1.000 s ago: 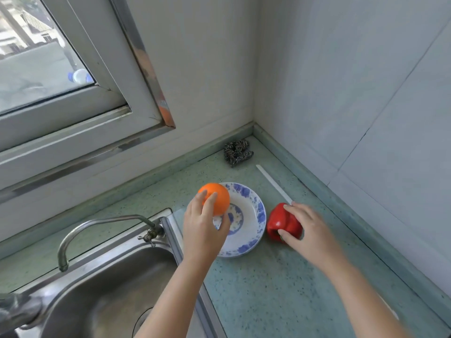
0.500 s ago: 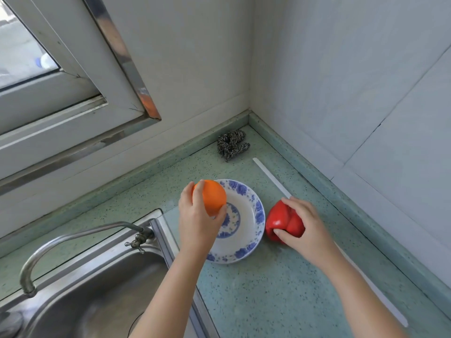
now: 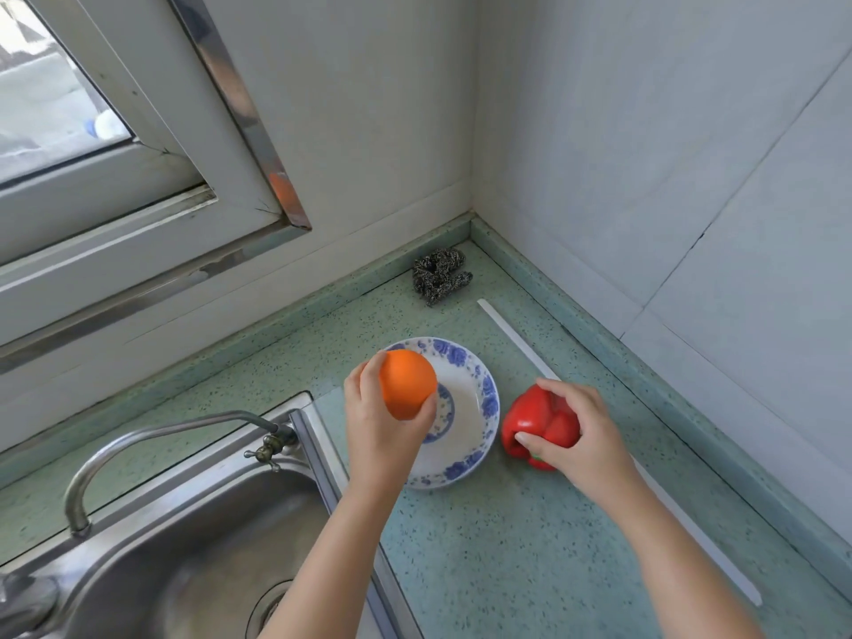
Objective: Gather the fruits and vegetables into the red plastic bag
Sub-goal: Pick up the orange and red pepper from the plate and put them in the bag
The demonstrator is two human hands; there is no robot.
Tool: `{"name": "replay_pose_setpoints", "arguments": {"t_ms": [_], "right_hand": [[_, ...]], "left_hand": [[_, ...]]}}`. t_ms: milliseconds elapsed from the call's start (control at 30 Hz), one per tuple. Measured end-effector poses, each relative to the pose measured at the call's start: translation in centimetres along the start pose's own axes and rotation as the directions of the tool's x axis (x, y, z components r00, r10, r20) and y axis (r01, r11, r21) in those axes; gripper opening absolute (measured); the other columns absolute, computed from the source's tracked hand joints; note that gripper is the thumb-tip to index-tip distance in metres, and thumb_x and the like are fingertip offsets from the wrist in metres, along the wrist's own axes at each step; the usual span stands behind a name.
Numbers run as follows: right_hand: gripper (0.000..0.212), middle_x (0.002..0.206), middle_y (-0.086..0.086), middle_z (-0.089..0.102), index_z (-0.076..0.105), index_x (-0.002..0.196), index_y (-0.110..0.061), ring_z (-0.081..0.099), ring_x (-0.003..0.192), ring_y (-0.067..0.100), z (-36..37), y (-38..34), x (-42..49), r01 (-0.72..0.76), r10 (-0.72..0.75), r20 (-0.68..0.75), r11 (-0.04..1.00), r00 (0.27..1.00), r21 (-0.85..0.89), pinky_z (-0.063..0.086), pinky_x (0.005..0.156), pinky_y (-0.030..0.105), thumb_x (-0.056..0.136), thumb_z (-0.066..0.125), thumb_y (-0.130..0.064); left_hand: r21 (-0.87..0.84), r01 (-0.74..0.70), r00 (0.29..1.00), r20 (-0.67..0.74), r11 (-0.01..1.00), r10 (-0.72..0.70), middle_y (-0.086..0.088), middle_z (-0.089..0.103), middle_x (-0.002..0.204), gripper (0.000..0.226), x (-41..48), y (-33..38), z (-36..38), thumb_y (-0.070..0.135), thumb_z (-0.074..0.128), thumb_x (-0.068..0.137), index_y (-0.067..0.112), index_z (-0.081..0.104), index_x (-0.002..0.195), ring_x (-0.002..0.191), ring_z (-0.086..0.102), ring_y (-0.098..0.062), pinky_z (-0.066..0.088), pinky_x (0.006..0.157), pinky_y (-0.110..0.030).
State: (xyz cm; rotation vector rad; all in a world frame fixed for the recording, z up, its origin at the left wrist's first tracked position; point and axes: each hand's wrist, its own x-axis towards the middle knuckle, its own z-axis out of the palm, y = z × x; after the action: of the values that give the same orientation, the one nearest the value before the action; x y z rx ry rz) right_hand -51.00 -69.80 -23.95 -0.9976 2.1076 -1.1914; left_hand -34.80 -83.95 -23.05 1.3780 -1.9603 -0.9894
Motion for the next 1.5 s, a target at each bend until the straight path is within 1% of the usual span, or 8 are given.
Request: {"name": "replay_pose_setpoints", "arguments": {"t_ms": [167, 300, 467, 733, 933, 1100, 1200, 1500], "right_hand": [[0.064, 0.113, -0.022, 0.036, 0.042, 0.108, -0.054, 0.036, 0.1, -0.022, -0.3, -1.8, -1.7, 0.079, -0.079, -0.014, 0.997, 0.997, 0.012, 0.031, 0.074, 0.001, 0.065, 0.081, -0.027], [0.064, 0.113, -0.015, 0.039, 0.043, 0.109, -0.051, 0.038, 0.103, -0.017, -0.3, -3.9, -3.2, 0.159, -0.159, -0.026, 0.987, 0.987, 0.02, 0.03, 0.078, -0.002, 0.063, 0.083, -0.032], [0.063, 0.118, -0.019, 0.037, 0.042, 0.111, -0.049, 0.038, 0.111, -0.008, 0.3, -6.9, -6.6, 0.267, -0.272, 0.053, 0.96, 0.961, 0.085, 0.027, 0.084, -0.004, 0.067, 0.081, -0.027], [0.057, 0.12, -0.019, 0.039, 0.044, 0.112, -0.048, 0.041, 0.109, -0.01, 2.6, -10.7, -13.0, 0.36, -0.387, 0.186, 0.919, 0.903, 0.16, 0.031, 0.084, -0.001, 0.063, 0.073, -0.042], [0.059, 0.119, -0.018, 0.042, 0.046, 0.113, -0.047, 0.042, 0.107, -0.009, 3.8, -12.3, -19.7, 0.394, -0.445, 0.265, 0.891, 0.855, 0.224, 0.034, 0.081, 0.0, 0.058, 0.066, -0.054], [0.06, 0.119, -0.017, 0.04, 0.045, 0.116, -0.044, 0.041, 0.107, -0.007, 4.0, -12.5, -27.4, 0.439, -0.489, 0.339, 0.872, 0.804, 0.217, 0.036, 0.077, 0.0, 0.062, 0.071, -0.042], [0.059, 0.117, -0.019, 0.04, 0.045, 0.115, -0.044, 0.04, 0.106, -0.01, 4.0, -12.5, -32.3, 0.473, -0.525, 0.393, 0.851, 0.755, 0.23, 0.038, 0.077, 0.001, 0.062, 0.07, -0.04], [0.058, 0.116, -0.014, 0.045, 0.046, 0.111, -0.047, 0.044, 0.103, -0.005, 6.2, -13.1, -45.3, 0.557, -0.632, 0.542, 0.765, 0.554, 0.323, 0.036, 0.081, 0.004, 0.061, 0.072, -0.034]], "left_hand": [[-0.105, -0.026, 1.0, -0.017, 0.994, 0.025, 0.008, 0.038, 0.126, 0.07, -3.9, 0.9, -2.0, 0.026, 0.078, 0.071, 0.034, 0.038, 0.127, 0.108, 0.044, -0.008, 0.042, 0.089, -0.03], [-0.158, 0.0, 0.998, -0.062, 0.988, -0.01, 0.011, 0.041, 0.122, 0.069, -7.5, 1.0, -4.7, 0.022, 0.079, 0.069, 0.039, 0.039, 0.123, 0.109, 0.047, -0.01, 0.046, 0.092, -0.036], [-0.217, 0.008, 0.986, -0.163, 0.976, -0.044, 0.007, 0.045, 0.122, 0.069, -12.6, 1.1, -8.9, 0.018, 0.08, 0.068, 0.035, 0.042, 0.123, 0.106, 0.048, -0.01, 0.04, 0.078, -0.012], [-0.265, -0.011, 0.94, -0.331, 0.964, -0.081, 0.019, 0.047, 0.119, 0.072, -20.5, 0.1, -13.6, 0.037, 0.076, 0.056, 0.036, 0.046, 0.122, 0.106, 0.053, -0.009, 0.048, 0.083, -0.027], [-0.316, -0.013, 0.9, -0.417, 0.949, -0.127, 0.021, 0.045, 0.119, 0.071, -28.6, -0.8, -16.4, 0.052, 0.073, 0.05, 0.048, 0.044, 0.114, 0.104, 0.053, -0.004, 0.049, 0.077, -0.022], [-0.318, 0.003, 0.877, -0.454, 0.948, -0.155, 0.013, 0.046, 0.123, 0.072, -37.3, -1.5, -18.0, 0.035, 0.085, 0.057, 0.05, 0.043, 0.113, 0.105, 0.056, -0.018, 0.05, 0.076, -0.023], [-0.344, 0.02, 0.835, -0.51, 0.939, -0.204, 0.02, 0.046, 0.12, 0.069, -43.2, -1.4, -19.1, 0.055, 0.074, 0.049, 0.056, 0.043, 0.11, 0.103, 0.057, -0.015, 0.051, 0.076, -0.023], [-0.411, 0.044, 0.621, -0.703, 0.911, -0.347, 0.018, 0.05, 0.118, 0.066, -59.3, -3.5, -21.0, 0.05, 0.076, 0.05, 0.061, 0.044, 0.107, 0.104, 0.058, -0.016, 0.05, 0.086, -0.035]]}}
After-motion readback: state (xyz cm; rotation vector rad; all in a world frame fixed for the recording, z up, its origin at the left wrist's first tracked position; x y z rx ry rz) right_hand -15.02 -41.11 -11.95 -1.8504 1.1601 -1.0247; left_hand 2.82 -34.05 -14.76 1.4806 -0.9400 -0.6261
